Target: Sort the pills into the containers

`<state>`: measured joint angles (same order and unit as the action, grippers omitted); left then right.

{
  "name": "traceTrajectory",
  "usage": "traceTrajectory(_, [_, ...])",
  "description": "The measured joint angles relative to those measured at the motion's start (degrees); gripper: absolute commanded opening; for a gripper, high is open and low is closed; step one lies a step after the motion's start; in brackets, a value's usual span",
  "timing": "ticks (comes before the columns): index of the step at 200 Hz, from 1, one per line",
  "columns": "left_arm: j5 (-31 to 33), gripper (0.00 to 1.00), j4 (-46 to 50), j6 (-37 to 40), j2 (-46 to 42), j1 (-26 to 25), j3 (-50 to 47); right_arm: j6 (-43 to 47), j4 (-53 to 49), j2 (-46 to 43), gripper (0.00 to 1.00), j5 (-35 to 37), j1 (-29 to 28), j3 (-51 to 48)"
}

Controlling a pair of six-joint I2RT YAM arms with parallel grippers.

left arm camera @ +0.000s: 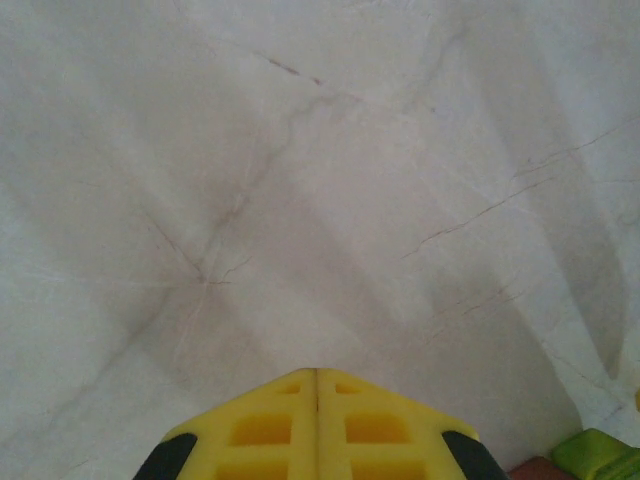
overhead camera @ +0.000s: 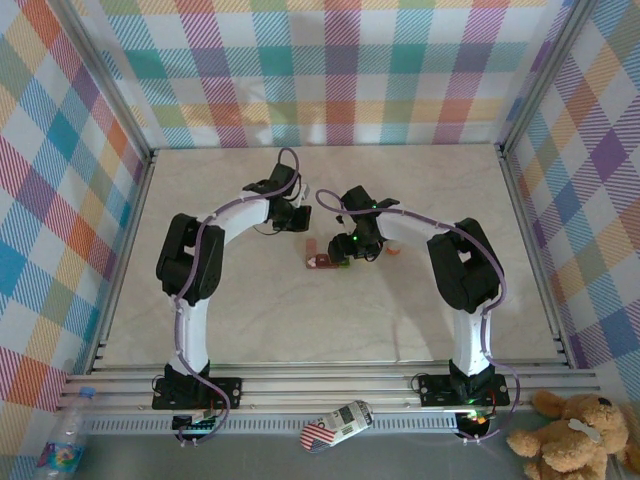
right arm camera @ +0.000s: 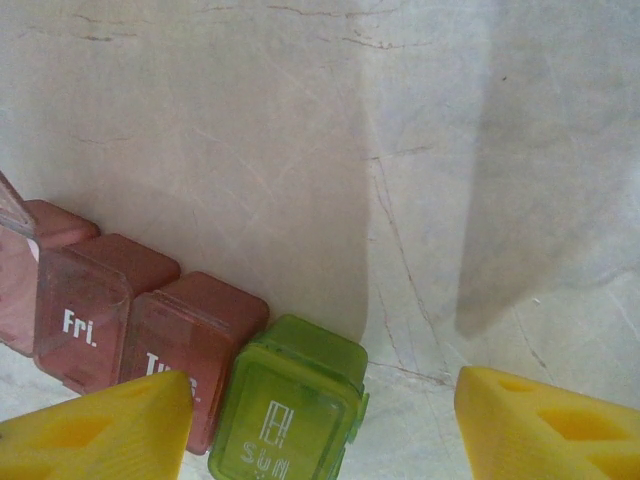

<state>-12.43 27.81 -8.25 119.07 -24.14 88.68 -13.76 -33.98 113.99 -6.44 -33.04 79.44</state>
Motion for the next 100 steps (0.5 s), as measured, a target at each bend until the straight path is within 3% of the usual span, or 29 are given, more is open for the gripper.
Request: traceTrajectory(100, [-3.50,0.00,4.02,0.13,1.60,-0.55,1.49,-1.27,0.02,0.07,0.68,0.00,0.00,-0.02])
